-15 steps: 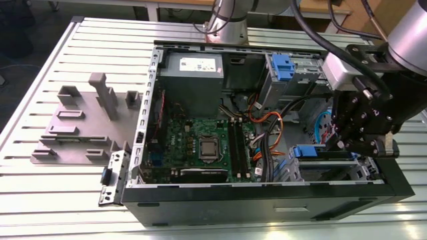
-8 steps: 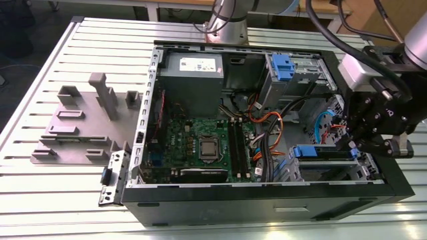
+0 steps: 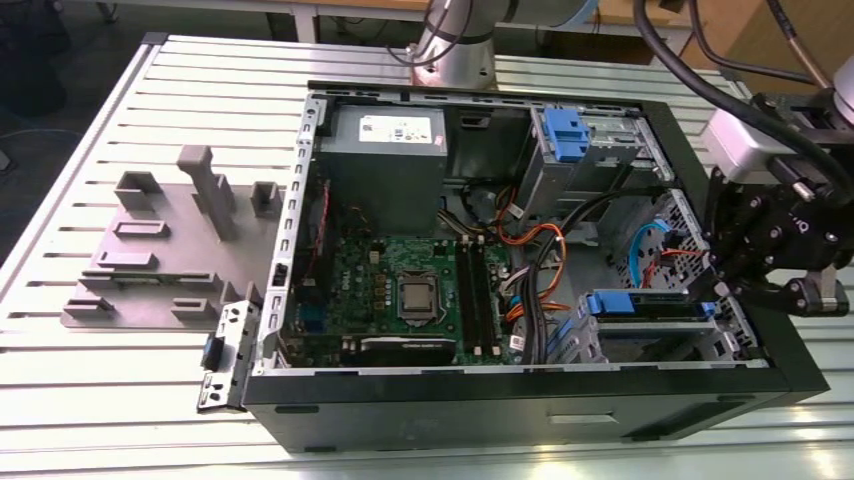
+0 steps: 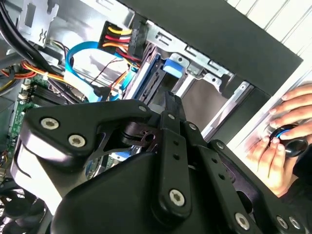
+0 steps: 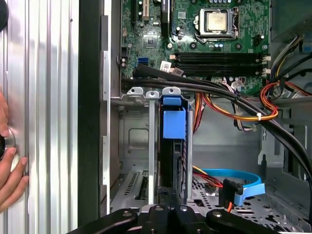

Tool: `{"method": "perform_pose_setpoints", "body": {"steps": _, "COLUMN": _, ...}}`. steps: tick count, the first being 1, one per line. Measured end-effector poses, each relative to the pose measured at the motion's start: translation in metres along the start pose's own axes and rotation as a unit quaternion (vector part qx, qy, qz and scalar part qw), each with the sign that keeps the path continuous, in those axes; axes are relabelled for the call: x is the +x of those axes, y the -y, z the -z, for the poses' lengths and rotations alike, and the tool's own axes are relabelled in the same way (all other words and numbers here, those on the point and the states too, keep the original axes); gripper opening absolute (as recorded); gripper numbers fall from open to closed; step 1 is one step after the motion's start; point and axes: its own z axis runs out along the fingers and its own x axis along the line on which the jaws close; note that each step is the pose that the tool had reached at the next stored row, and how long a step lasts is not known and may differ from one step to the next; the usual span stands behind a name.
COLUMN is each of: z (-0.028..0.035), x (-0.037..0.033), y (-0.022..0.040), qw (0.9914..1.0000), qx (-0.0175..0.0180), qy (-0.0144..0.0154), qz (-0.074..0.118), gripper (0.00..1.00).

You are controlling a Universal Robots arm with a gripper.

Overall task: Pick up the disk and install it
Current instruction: 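Insert the first disk wire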

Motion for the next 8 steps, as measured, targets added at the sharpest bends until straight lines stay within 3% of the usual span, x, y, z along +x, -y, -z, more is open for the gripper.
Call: {"method": "perform_pose_setpoints", "body": {"steps": 8, "z": 0.0006, "x": 0.0, "y": 0.0005, "qw": 1.0, "qx": 0.0, "qy": 0.0, "qz": 0.0, "gripper": 0.11}}
